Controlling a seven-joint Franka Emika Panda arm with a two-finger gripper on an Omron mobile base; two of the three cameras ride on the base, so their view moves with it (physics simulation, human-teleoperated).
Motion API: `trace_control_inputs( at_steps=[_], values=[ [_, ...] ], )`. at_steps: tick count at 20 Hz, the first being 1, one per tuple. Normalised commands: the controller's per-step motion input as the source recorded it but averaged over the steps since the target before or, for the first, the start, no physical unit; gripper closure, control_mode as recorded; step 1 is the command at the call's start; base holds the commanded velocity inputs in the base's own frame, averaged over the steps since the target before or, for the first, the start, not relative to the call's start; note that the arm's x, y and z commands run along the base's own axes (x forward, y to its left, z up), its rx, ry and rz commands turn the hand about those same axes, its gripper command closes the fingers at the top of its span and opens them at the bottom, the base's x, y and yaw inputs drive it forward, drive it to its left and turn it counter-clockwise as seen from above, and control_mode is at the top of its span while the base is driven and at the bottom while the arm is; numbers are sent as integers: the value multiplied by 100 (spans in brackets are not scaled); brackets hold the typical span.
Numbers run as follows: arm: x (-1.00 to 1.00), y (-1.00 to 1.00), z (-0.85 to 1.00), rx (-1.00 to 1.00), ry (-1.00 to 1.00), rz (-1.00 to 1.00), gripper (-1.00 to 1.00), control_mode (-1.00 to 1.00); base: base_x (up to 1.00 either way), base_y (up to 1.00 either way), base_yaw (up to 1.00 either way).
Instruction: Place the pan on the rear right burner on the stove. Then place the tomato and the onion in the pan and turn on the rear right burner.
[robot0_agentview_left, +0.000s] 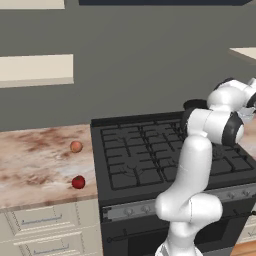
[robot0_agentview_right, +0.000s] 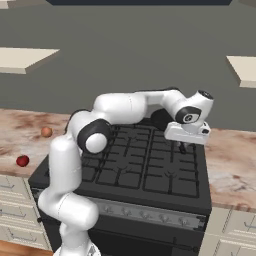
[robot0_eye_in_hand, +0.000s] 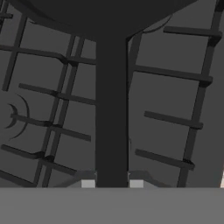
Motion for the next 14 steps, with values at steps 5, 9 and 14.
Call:
trace_control_inputs(
  at_steps=[5,9,14],
  values=[
    [22,0,-23,0,0,0,100,-100,0,0,0],
    [9,0,-14,0,0,0,100,-100,0,0,0],
    [0,0,-22,0,0,0,100,-100,0,0,0]
  ],
)
